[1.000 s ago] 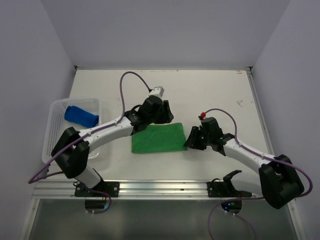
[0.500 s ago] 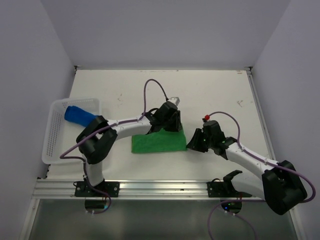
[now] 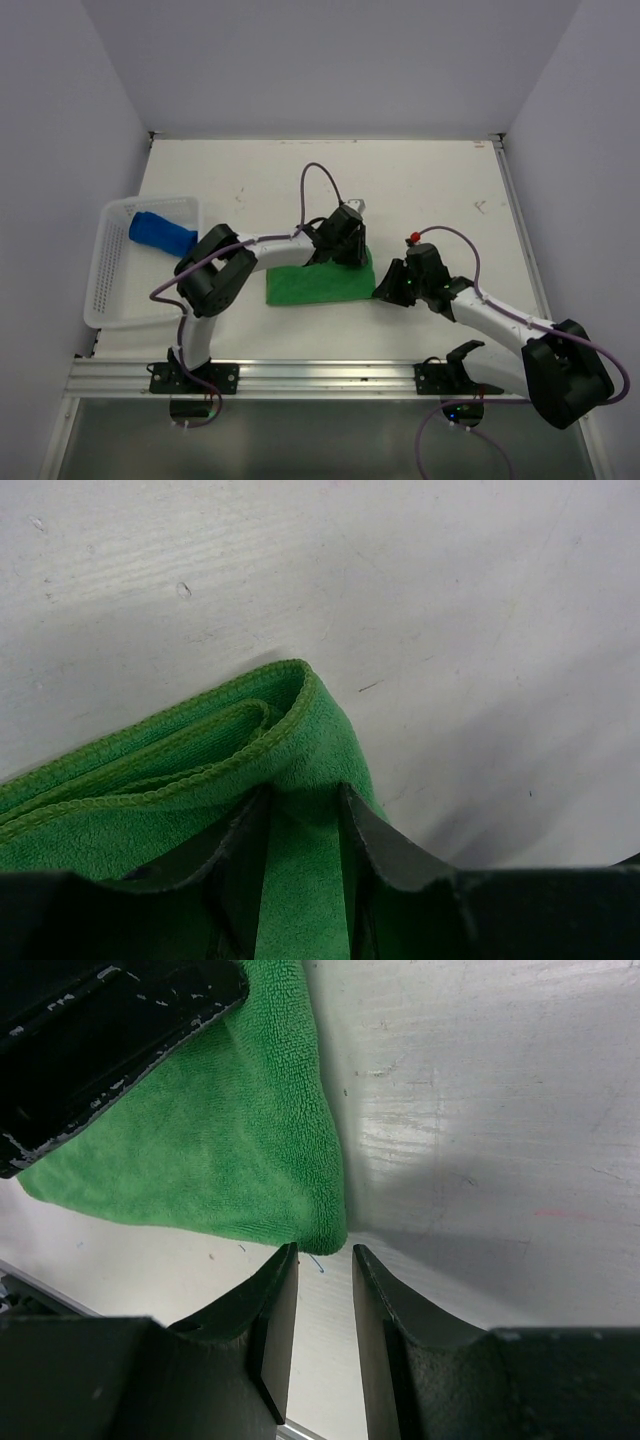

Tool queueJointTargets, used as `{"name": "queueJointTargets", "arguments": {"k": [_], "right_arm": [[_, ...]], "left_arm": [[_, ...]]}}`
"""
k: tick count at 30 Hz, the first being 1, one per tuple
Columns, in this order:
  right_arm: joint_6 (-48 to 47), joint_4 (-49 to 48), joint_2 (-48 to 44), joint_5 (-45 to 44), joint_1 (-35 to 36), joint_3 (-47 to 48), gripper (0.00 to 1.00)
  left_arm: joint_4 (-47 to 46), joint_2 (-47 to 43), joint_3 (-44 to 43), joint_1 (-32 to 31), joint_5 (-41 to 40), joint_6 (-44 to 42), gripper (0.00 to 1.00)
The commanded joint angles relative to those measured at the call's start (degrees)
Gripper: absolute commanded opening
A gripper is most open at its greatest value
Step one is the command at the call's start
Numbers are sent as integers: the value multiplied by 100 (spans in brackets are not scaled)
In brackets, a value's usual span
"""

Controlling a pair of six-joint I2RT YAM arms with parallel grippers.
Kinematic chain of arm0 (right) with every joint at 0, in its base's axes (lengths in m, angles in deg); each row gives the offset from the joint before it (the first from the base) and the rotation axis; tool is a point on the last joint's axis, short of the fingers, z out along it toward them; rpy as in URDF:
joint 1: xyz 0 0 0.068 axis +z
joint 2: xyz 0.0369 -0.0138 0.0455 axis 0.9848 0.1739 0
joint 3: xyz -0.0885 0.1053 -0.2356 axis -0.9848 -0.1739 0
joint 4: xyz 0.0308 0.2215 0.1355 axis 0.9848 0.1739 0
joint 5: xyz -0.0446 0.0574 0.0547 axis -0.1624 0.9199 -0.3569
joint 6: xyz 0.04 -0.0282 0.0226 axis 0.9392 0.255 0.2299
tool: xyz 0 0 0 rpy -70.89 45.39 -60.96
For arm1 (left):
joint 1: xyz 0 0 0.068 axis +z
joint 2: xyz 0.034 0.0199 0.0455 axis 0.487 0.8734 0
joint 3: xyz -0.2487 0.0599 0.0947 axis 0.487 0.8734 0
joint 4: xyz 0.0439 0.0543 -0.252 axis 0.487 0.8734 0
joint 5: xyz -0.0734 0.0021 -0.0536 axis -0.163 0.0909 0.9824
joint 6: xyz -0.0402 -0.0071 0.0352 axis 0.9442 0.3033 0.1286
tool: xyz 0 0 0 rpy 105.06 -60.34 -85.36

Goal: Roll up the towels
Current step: Fold the towel

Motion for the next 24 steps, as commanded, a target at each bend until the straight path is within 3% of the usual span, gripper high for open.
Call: {"name": "queueJointTargets", "arguments": {"k": [1,7,12,24], "right_arm": [[107,-337,50,77,-4,-35,32],[124,-478,-2,-55,-4,-79,33],[142,-540,-195,-204,5,-114,39],[282,-1102,736,-134,-4,-70,35]], "left_arm": [[260,69,-310,-21,-55,10,37],[577,-335,-459,-21,-301,-34,41],[753,-503,-653,-21,-381,-113,42],[1122,138,-1294,-29,-310,-95,47]]}}
